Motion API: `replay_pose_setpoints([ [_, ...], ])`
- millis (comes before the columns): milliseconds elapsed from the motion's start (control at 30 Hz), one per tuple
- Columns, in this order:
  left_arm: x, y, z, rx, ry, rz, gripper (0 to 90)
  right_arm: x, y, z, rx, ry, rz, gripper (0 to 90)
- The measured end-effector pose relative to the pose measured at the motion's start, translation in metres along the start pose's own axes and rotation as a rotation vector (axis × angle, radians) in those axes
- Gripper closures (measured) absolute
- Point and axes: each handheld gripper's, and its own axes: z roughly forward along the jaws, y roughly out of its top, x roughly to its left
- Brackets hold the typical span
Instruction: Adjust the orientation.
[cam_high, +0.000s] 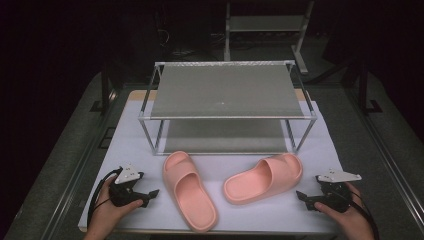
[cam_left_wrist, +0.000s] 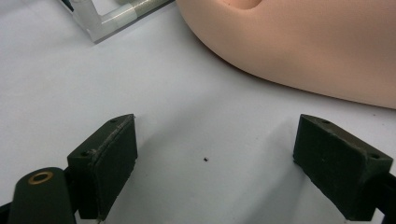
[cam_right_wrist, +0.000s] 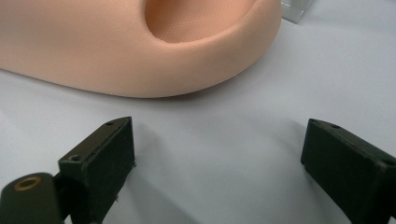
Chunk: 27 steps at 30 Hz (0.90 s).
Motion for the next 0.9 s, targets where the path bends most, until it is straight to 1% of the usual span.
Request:
replay_pose_setpoints([
  [233, 0.000, 0.000, -0.001, -0.005, 0.000, -0.003, 14.2, 0.000, 0.000, 0.000, 0.000, 0.001, 0.001, 9.0],
  [300, -0.001, 0.000, -0.003, 0.001, -0.008, 0.001, 17.8, 0.000, 0.000, 0.000, -0.002, 0.000, 0.000, 9.0],
  [367, -0.001, 0.001, -0.006, 0.005, -0.008, 0.010, 27.2, 0.000, 0.000, 0.000, -0.002, 0.000, 0.000, 9.0],
  [433, -0.001, 0.000, -0.007, 0.004, -0.007, 0.008, 30.4, 0.000, 0.000, 0.000, -0.001, -0.002, -0.001, 9.0],
  [500, 0.001, 0.001, -0.011, -0.004, -0.002, -0.005, 40.6, 0.000, 0.000, 0.000, -0.002, -0.001, -0.001, 9.0],
  [533, 0.003, 0.002, -0.013, -0.008, -0.006, -0.013, 42.4, 0.000, 0.000, 0.000, -0.002, -0.001, -0.001, 9.0],
  [567, 0.005, 0.003, -0.014, -0.018, -0.011, -0.016, 47.0, 0.000, 0.000, 0.000, -0.002, -0.001, -0.001, 9.0],
  [600, 0.006, 0.004, -0.015, -0.021, -0.012, -0.019, 52.8, 0.000, 0.000, 0.000, -0.001, 0.000, -0.001, 9.0],
  [633, 0.008, 0.006, -0.016, -0.022, -0.016, -0.025, 56.7, 0.000, 0.000, 0.000, 0.000, 0.000, 0.000, 9.0],
  [667, 0.009, 0.008, -0.018, -0.029, -0.022, -0.032, 63.6, 0.000, 0.000, 0.000, 0.000, 0.001, 0.000, 9.0],
  [733, 0.012, 0.013, -0.020, -0.043, -0.021, -0.047, 74.7, 0.000, 0.000, 0.000, 0.000, 0.001, 0.001, 9.0],
  [767, 0.014, 0.016, -0.021, -0.042, -0.021, -0.053, 82.6, 0.000, 0.000, 0.000, -0.002, 0.001, 0.002, 9.0],
  [800, 0.016, 0.019, -0.022, -0.045, -0.018, -0.059, 88.0, 0.000, 0.000, 0.000, -0.002, 0.001, 0.002, 9.0],
  [833, 0.017, 0.021, -0.022, -0.044, -0.012, -0.072, 89.8, 0.000, 0.000, 0.000, -0.002, 0.001, 0.002, 9.0],
  [900, 0.022, 0.026, -0.021, -0.037, -0.008, -0.083, 90.0, 0.000, 0.000, 0.000, -0.002, 0.002, 0.002, 9.0],
])
